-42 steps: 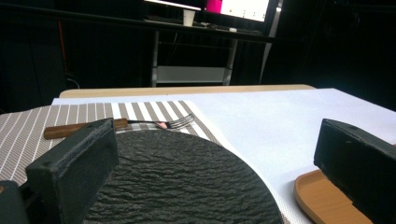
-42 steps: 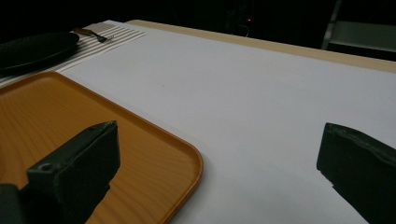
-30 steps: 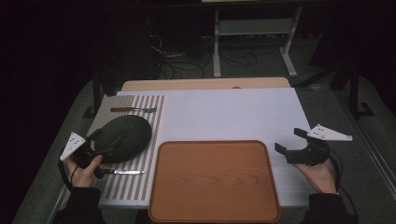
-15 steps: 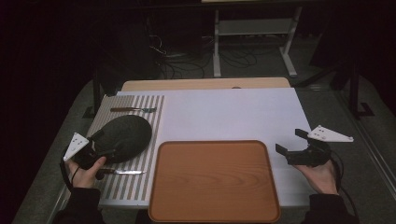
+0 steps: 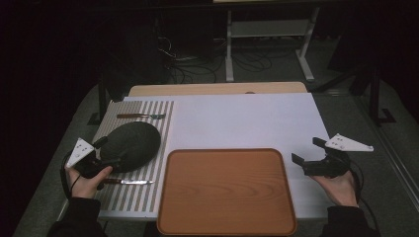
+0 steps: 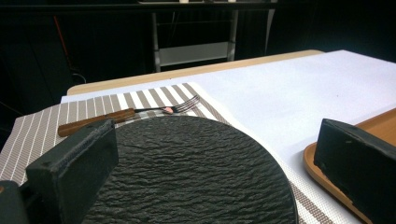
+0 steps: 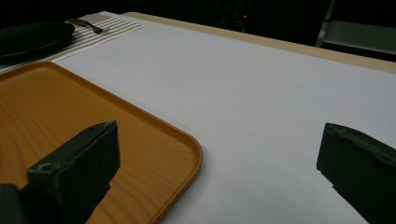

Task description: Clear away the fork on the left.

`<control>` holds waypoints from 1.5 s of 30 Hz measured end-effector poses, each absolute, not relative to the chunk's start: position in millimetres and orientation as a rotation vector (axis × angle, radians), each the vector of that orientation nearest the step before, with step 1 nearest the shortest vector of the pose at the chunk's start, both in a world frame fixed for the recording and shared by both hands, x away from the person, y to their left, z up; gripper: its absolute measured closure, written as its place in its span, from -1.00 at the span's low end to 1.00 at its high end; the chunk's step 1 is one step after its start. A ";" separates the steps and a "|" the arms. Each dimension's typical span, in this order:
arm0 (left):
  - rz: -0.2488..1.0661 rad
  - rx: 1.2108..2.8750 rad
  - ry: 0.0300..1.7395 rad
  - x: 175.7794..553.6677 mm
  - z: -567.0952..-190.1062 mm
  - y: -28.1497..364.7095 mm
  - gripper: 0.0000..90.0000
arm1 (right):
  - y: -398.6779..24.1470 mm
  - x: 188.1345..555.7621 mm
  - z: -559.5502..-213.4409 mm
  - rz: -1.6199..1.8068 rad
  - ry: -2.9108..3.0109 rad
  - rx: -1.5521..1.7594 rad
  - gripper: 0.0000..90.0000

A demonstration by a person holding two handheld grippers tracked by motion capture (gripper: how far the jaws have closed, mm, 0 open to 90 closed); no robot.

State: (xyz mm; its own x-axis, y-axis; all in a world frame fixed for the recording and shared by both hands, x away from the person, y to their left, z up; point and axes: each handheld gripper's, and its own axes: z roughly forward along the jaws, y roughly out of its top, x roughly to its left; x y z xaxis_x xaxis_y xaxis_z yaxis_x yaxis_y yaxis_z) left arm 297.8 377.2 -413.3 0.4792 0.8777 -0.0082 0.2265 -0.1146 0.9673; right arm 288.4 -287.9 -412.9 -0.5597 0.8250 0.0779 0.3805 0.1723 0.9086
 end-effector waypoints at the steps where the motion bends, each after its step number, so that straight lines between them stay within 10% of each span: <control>1: 0.739 1.628 0.970 298.6 -412.1 377.2 -1.00 | -287.8 288.1 -413.3 1.360 2.022 1.140 -1.00; 45: 0.731 1.863 0.885 357.4 -356.4 380.6 -1.00 | -286.2 289.3 -418.2 1.331 2.051 1.152 -1.00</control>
State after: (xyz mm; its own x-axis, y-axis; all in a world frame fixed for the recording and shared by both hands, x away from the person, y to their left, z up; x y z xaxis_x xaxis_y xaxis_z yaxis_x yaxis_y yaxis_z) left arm 357.4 380.6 -356.4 0.5654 0.8162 0.1188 0.2714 -0.3201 0.9077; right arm 289.3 -286.2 -418.2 -0.5590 0.8255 0.0774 0.4071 0.1919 0.8930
